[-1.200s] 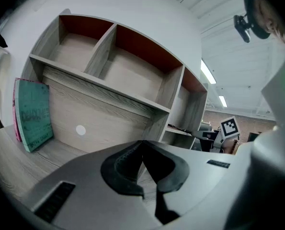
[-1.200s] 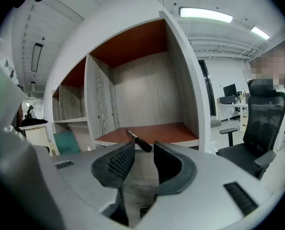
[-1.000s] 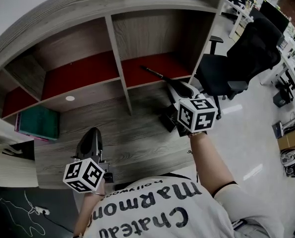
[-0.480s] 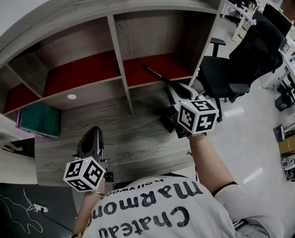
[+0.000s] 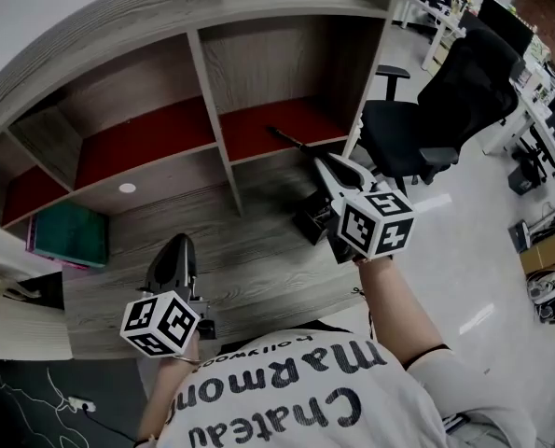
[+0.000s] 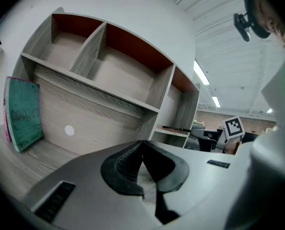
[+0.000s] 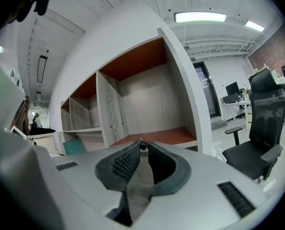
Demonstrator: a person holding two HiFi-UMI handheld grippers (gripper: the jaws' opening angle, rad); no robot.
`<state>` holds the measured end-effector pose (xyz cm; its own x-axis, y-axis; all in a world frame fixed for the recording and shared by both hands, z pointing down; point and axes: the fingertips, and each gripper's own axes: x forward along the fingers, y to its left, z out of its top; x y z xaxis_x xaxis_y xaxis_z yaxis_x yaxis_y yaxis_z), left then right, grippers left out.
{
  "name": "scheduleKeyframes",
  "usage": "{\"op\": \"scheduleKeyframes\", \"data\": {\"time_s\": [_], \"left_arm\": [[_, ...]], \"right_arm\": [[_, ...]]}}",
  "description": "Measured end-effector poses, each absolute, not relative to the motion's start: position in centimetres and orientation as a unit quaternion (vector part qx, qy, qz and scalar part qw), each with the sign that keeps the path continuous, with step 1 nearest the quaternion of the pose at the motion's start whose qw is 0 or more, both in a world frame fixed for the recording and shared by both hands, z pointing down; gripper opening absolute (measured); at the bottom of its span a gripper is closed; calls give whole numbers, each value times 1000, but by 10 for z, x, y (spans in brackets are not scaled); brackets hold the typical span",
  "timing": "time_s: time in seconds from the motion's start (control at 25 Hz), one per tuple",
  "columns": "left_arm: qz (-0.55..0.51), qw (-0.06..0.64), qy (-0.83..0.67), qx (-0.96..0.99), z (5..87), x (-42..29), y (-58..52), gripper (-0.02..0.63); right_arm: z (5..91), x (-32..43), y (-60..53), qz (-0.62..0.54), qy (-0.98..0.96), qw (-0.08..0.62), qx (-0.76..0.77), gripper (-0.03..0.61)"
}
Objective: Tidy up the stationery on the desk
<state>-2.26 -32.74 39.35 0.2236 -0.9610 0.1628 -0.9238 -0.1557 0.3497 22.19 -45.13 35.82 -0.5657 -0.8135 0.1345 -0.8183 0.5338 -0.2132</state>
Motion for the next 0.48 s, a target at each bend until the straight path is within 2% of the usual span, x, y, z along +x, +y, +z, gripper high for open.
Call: {"op": "scheduleKeyframes", "data": {"time_s": [0.48], "left_arm": [[-37,194,-547,814,385,12,-339,15]], "right_arm": [[347,264,-404,108,-840,11,531,63]]}}
